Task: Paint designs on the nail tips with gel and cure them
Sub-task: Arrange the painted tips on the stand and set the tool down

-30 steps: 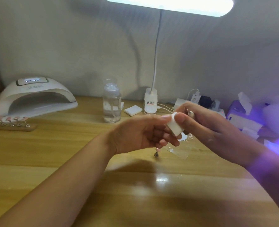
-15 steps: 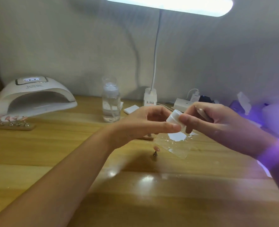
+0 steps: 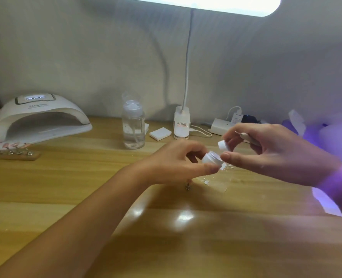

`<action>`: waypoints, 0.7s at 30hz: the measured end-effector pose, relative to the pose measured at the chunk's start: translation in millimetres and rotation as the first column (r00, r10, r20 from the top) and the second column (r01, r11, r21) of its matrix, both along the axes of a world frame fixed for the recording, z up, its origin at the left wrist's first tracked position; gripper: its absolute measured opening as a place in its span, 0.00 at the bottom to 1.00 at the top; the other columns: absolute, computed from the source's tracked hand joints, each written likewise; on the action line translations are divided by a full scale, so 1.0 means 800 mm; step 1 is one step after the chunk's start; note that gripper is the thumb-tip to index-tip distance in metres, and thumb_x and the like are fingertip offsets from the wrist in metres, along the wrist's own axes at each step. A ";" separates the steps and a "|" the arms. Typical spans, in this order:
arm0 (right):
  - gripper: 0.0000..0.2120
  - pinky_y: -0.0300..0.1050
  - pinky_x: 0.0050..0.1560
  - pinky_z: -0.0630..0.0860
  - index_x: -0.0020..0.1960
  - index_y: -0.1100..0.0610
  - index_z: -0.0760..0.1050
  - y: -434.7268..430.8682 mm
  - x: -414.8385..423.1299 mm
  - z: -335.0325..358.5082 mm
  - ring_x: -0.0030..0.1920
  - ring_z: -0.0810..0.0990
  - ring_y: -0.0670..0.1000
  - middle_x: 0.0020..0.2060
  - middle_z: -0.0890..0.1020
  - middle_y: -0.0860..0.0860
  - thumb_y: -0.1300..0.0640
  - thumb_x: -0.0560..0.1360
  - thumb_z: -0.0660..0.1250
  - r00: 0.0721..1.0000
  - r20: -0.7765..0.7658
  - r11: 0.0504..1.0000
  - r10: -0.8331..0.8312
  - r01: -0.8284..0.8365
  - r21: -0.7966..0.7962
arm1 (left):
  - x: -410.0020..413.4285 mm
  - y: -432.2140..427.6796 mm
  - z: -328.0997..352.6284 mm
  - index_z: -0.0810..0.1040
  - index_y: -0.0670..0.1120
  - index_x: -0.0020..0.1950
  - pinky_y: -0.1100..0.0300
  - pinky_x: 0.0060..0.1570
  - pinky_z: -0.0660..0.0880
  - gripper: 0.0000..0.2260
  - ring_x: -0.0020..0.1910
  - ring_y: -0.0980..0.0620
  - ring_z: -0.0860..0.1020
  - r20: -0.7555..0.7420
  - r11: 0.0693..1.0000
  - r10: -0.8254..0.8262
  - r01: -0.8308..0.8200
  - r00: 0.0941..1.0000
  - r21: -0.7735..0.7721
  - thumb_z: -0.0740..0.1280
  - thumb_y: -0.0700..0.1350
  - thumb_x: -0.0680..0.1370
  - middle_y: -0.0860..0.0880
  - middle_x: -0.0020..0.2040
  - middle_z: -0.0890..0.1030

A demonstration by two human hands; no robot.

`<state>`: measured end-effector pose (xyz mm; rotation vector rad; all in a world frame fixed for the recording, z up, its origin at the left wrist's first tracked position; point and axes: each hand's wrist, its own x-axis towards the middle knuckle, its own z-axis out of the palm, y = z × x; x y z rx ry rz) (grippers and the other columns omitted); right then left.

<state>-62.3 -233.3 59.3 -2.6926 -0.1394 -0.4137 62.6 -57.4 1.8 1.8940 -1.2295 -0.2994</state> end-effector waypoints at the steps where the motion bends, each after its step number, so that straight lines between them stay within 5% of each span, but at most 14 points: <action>1: 0.10 0.31 0.33 0.67 0.48 0.47 0.77 -0.005 0.000 0.000 0.29 0.72 0.40 0.40 0.79 0.29 0.45 0.70 0.72 1.000 -0.010 0.999 -0.022 0.022 0.023 | 0.001 -0.001 -0.005 0.82 0.53 0.50 0.63 0.41 0.75 0.08 0.42 0.60 0.78 0.000 1.000 0.022 -0.022 1.000 -0.013 0.72 0.55 0.75 0.59 0.41 0.80; 4: 0.11 0.33 0.33 0.67 0.48 0.46 0.74 -0.022 0.003 -0.008 0.28 0.69 0.42 0.34 0.77 0.27 0.49 0.68 0.74 0.990 -0.090 0.991 -0.110 0.116 0.064 | 0.005 -0.006 -0.016 0.81 0.53 0.52 0.64 0.43 0.74 0.09 0.43 0.60 0.80 -0.068 0.996 0.074 -0.078 0.995 -0.046 0.74 0.50 0.73 0.59 0.43 0.82; 6: 0.12 0.28 0.35 0.68 0.46 0.45 0.74 -0.027 0.009 -0.022 0.32 0.73 0.30 0.29 0.75 0.26 0.54 0.70 0.75 0.979 -0.172 0.991 -0.113 0.122 0.045 | 0.005 -0.010 -0.023 0.81 0.53 0.53 0.61 0.44 0.77 0.11 0.43 0.58 0.81 -0.062 0.992 0.118 -0.121 0.991 -0.045 0.75 0.49 0.72 0.57 0.44 0.84; 10: 0.11 0.26 0.39 0.67 0.48 0.44 0.74 -0.029 0.021 -0.055 0.37 0.70 0.24 0.38 0.74 0.36 0.53 0.72 0.76 0.953 -0.287 0.995 -0.094 0.097 -0.006 | 0.000 -0.017 -0.033 0.77 0.56 0.53 0.62 0.44 0.76 0.14 0.43 0.61 0.80 -0.007 0.981 0.194 -0.194 0.981 -0.029 0.75 0.53 0.70 0.59 0.46 0.83; 13: 0.13 0.27 0.42 0.67 0.51 0.42 0.75 -0.042 0.025 -0.062 0.42 0.70 0.27 0.50 0.75 0.41 0.52 0.72 0.76 0.939 -0.325 0.994 -0.108 0.096 -0.052 | -0.003 -0.019 -0.034 0.77 0.56 0.50 0.62 0.43 0.77 0.14 0.43 0.63 0.80 -0.016 0.974 0.227 -0.227 0.974 -0.012 0.76 0.55 0.69 0.59 0.46 0.82; 18: 0.13 0.32 0.42 0.69 0.51 0.43 0.77 -0.058 0.021 -0.057 0.41 0.72 0.34 0.47 0.78 0.42 0.54 0.71 0.75 0.920 -0.366 0.990 -0.138 0.124 -0.064 | -0.007 -0.023 -0.036 0.76 0.55 0.49 0.53 0.47 0.81 0.16 0.43 0.61 0.81 -0.122 0.967 0.255 -0.256 0.959 0.009 0.79 0.53 0.67 0.58 0.46 0.82; 21: 0.14 0.39 0.53 0.74 0.55 0.44 0.77 -0.062 0.019 -0.052 0.51 0.76 0.41 0.51 0.78 0.43 0.52 0.72 0.75 0.887 -0.416 0.978 -0.199 0.152 -0.143 | -0.009 -0.024 -0.037 0.75 0.56 0.49 0.54 0.46 0.81 0.17 0.40 0.62 0.80 -0.126 0.958 0.284 -0.285 0.951 0.007 0.78 0.51 0.66 0.59 0.46 0.81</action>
